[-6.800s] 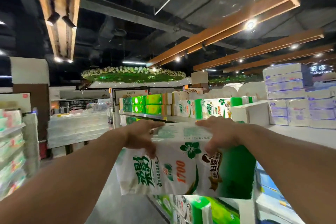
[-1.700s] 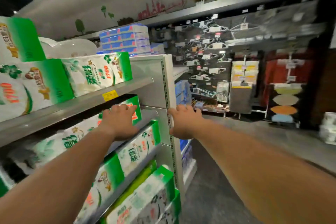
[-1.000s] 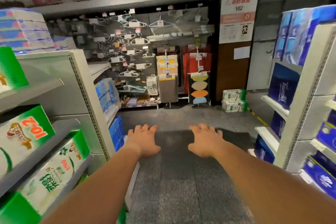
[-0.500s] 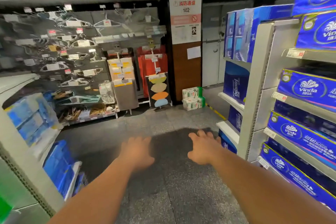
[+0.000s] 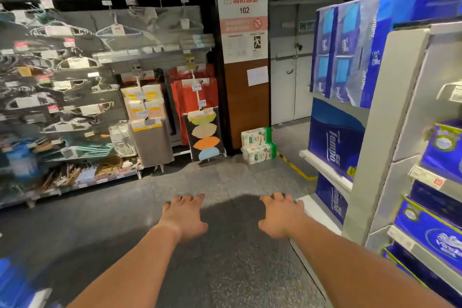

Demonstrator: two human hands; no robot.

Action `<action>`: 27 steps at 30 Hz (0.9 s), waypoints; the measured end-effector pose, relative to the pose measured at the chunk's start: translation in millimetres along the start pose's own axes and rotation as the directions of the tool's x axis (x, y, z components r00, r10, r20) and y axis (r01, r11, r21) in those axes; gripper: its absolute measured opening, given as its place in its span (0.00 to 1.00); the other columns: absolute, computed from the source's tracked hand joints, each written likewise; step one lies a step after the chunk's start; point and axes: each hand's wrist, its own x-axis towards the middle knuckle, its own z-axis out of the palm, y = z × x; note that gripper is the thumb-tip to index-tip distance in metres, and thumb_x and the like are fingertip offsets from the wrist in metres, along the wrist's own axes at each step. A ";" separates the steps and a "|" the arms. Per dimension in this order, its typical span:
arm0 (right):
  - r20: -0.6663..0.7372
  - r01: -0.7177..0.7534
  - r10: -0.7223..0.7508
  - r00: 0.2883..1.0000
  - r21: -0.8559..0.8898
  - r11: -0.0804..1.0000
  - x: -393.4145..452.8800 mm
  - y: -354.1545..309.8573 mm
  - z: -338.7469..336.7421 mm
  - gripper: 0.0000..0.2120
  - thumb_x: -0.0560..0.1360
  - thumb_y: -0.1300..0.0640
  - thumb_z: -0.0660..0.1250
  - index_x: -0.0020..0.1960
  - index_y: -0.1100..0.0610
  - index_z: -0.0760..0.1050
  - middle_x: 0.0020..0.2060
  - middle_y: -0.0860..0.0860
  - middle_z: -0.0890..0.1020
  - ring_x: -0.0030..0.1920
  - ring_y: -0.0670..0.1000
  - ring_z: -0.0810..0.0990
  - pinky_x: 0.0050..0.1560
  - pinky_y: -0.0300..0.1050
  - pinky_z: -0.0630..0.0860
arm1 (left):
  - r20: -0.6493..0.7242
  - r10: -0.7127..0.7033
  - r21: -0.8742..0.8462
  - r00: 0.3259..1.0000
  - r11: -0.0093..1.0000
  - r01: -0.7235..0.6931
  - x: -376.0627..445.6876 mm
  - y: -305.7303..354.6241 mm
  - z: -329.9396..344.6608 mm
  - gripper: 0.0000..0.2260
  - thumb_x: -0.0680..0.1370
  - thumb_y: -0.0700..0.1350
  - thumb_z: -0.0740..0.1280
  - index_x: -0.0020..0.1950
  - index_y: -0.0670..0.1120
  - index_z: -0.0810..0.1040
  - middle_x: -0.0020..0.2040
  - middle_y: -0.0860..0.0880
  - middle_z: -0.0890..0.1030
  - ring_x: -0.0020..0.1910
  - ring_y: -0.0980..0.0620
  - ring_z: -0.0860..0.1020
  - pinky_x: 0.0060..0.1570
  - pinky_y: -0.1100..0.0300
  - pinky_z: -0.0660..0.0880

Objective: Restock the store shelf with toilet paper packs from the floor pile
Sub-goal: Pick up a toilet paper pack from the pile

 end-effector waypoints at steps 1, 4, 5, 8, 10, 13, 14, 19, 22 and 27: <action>0.002 0.001 -0.001 1.000 -0.005 1.000 22.2 4.1 -4.1 0.36 0.77 0.41 0.62 0.81 0.48 0.54 0.77 0.57 0.62 0.76 0.63 0.59 0.73 0.68 0.57 | 0.003 0.002 -0.004 1.000 1.000 -0.002 23.5 1.0 -1.5 0.39 0.76 0.59 0.65 0.83 0.54 0.52 0.79 0.46 0.63 0.77 0.40 0.59 0.74 0.41 0.57; -0.006 -0.006 0.006 1.000 -0.009 1.000 96.0 15.5 -14.8 0.33 0.76 0.41 0.62 0.78 0.49 0.59 0.73 0.57 0.66 0.73 0.63 0.64 0.71 0.66 0.60 | 0.015 0.019 -0.010 1.000 1.000 -0.019 100.9 0.0 -2.8 0.38 0.75 0.58 0.66 0.82 0.54 0.53 0.78 0.46 0.64 0.77 0.41 0.60 0.74 0.40 0.58; -0.008 -0.011 0.011 1.000 -0.009 1.000 122.9 18.2 -18.6 0.33 0.76 0.41 0.62 0.78 0.49 0.59 0.73 0.56 0.66 0.73 0.63 0.64 0.71 0.66 0.60 | 0.021 0.027 -0.012 0.999 1.000 -0.027 129.4 -2.2 -2.5 0.38 0.76 0.58 0.66 0.82 0.54 0.52 0.78 0.46 0.64 0.77 0.40 0.60 0.75 0.40 0.58; -0.010 -0.025 0.024 1.000 -0.029 0.999 207.4 24.1 -31.3 0.33 0.77 0.41 0.63 0.78 0.49 0.59 0.74 0.56 0.66 0.73 0.63 0.63 0.71 0.66 0.60 | 0.031 0.041 -0.021 0.999 0.999 -0.040 220.6 -11.4 -2.1 0.39 0.76 0.58 0.66 0.83 0.54 0.51 0.78 0.46 0.63 0.77 0.40 0.60 0.76 0.40 0.57; -0.016 -0.038 0.037 0.999 -0.040 0.998 264.6 25.2 -44.3 0.33 0.77 0.41 0.63 0.78 0.49 0.58 0.75 0.57 0.65 0.74 0.62 0.63 0.71 0.65 0.60 | 0.027 0.049 -0.017 0.998 0.999 -0.048 283.8 -19.2 -6.5 0.39 0.76 0.58 0.65 0.83 0.54 0.51 0.78 0.46 0.63 0.77 0.41 0.60 0.75 0.40 0.58; -0.034 -0.058 0.057 0.998 -0.039 0.998 348.6 25.3 -71.7 0.36 0.77 0.41 0.63 0.80 0.49 0.56 0.76 0.56 0.64 0.75 0.61 0.62 0.72 0.63 0.62 | 0.021 0.059 -0.010 0.998 0.998 -0.059 382.0 -33.0 -23.1 0.38 0.76 0.59 0.64 0.82 0.55 0.52 0.78 0.47 0.63 0.77 0.41 0.60 0.74 0.41 0.59; -0.041 -0.059 0.057 0.998 -0.038 0.998 376.8 25.7 -80.6 0.36 0.77 0.41 0.63 0.80 0.49 0.55 0.77 0.56 0.63 0.75 0.61 0.63 0.71 0.64 0.62 | 0.019 0.062 -0.003 0.998 0.998 -0.062 414.7 -37.0 -30.8 0.38 0.75 0.59 0.64 0.82 0.55 0.52 0.78 0.47 0.63 0.77 0.41 0.60 0.73 0.41 0.60; -0.045 -0.088 0.088 0.995 -0.010 0.996 512.3 40.8 -113.8 0.36 0.78 0.41 0.63 0.81 0.50 0.55 0.77 0.56 0.61 0.76 0.62 0.61 0.73 0.65 0.59 | 0.051 0.104 0.014 0.993 0.994 -0.104 562.3 -36.0 -57.9 0.38 0.76 0.60 0.64 0.82 0.54 0.53 0.78 0.46 0.63 0.76 0.40 0.61 0.73 0.41 0.60; -0.044 -0.110 0.111 0.993 0.018 0.994 596.2 60.2 -124.9 0.35 0.77 0.40 0.63 0.79 0.51 0.56 0.76 0.56 0.63 0.75 0.62 0.62 0.72 0.65 0.60 | 0.058 0.136 0.003 0.989 0.991 -0.136 651.4 -25.6 -60.7 0.38 0.75 0.59 0.65 0.82 0.54 0.54 0.78 0.46 0.64 0.76 0.41 0.61 0.73 0.42 0.59; 0.016 -0.158 0.158 0.987 0.017 0.987 752.1 109.0 -132.5 0.31 0.78 0.41 0.62 0.77 0.49 0.60 0.72 0.54 0.66 0.73 0.61 0.63 0.71 0.64 0.61 | 0.077 0.146 0.001 0.986 0.989 -0.147 809.8 1.7 -60.4 0.40 0.75 0.58 0.66 0.83 0.54 0.52 0.79 0.46 0.62 0.78 0.41 0.58 0.74 0.40 0.57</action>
